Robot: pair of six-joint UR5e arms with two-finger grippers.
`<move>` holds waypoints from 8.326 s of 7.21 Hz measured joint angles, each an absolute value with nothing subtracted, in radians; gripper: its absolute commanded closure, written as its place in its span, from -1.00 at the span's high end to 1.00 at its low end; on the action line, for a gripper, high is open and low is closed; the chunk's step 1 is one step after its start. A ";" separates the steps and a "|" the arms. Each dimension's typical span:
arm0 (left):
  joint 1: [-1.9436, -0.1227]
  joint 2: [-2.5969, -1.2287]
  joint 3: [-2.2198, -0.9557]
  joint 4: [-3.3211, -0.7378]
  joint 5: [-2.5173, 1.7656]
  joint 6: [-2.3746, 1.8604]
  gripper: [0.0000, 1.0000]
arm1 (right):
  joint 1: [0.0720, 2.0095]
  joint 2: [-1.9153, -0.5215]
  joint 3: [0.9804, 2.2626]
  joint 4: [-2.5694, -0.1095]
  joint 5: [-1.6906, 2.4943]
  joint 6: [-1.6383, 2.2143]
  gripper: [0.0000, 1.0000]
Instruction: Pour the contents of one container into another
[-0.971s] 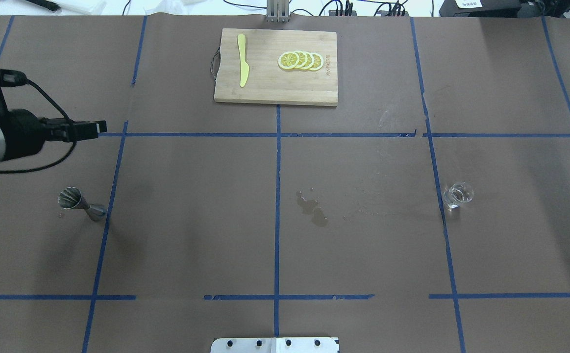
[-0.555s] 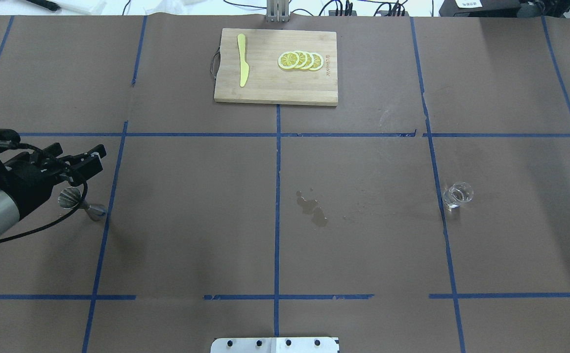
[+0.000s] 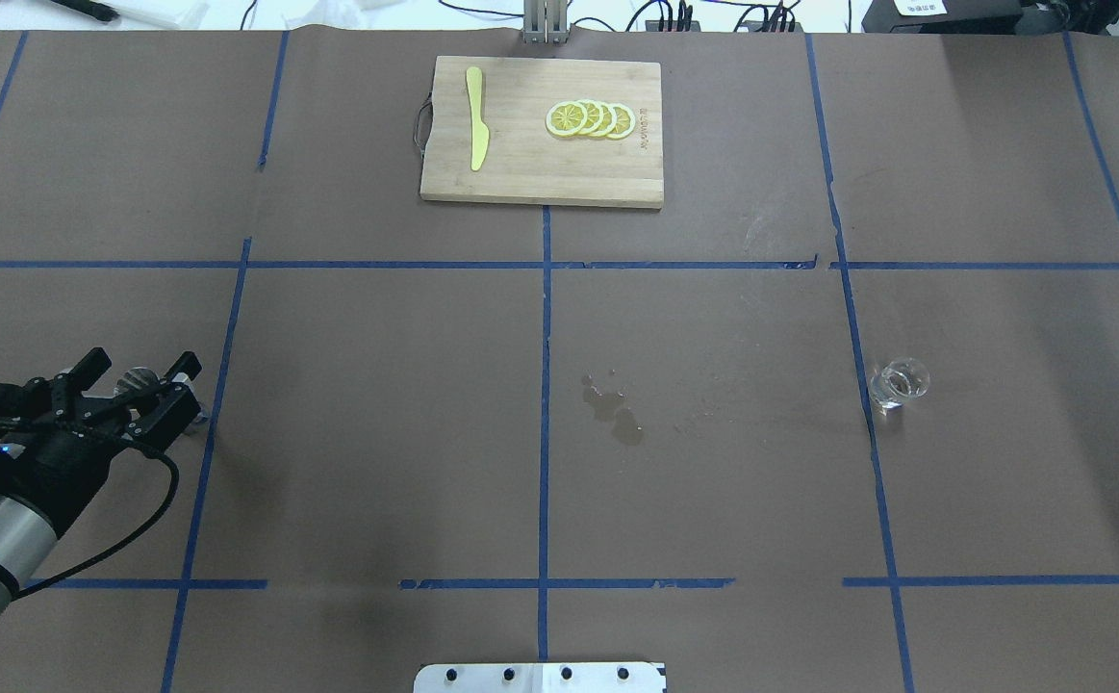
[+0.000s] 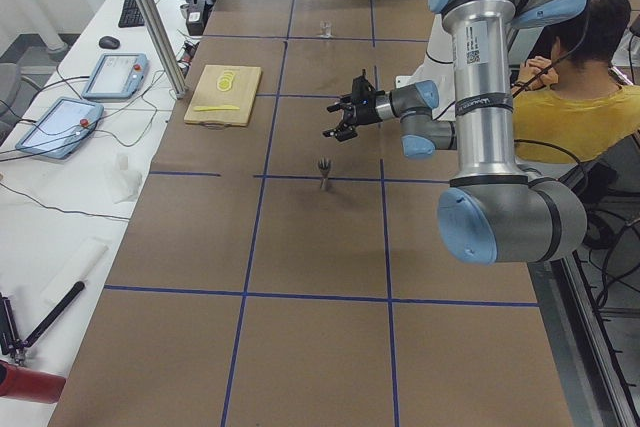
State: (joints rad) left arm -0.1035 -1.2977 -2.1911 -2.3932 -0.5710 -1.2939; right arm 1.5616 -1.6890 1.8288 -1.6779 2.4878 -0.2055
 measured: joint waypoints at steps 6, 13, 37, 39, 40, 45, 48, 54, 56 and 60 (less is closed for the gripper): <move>0.033 -1.275 -2.024 -2.491 -0.259 -1.348 0.98 | 1.562 -1.689 1.832 -1.677 2.490 -0.206 1.00; 0.065 -1.284 -1.828 -2.598 -0.198 -1.353 0.98 | 1.562 -1.689 1.833 -1.677 2.490 -0.209 1.00; -0.075 -1.467 -1.606 -2.663 -0.376 -1.310 0.64 | 1.562 -1.693 1.829 -1.678 2.487 -0.211 1.00; -0.075 -1.475 -1.601 -2.663 -0.384 -1.310 0.56 | 1.562 -1.692 1.829 -1.678 2.487 -0.210 1.00; -0.075 -1.476 -1.601 -2.663 -0.384 -1.309 0.48 | 1.562 -1.692 1.828 -1.678 2.487 -0.210 1.00; -0.076 -1.485 -1.601 -2.676 -0.404 -1.264 -0.44 | 1.562 -1.692 1.827 -1.678 2.486 -0.208 1.00; -0.077 -1.489 -1.603 -2.682 -0.407 -1.258 -1.00 | 1.562 -1.692 1.827 -1.678 2.487 -0.207 1.00; -0.094 -1.505 -1.614 -2.925 -0.405 -1.076 -1.00 | 1.543 -1.664 1.845 -1.677 2.486 -0.206 1.00; -0.108 -1.545 -1.645 -2.935 -0.414 -0.923 -1.00 | 1.524 -1.624 1.869 -1.672 2.485 -0.205 1.00; -0.116 -1.617 -1.667 -2.929 -0.447 -0.831 -1.00 | 1.420 -1.627 1.890 -1.310 2.467 0.097 1.00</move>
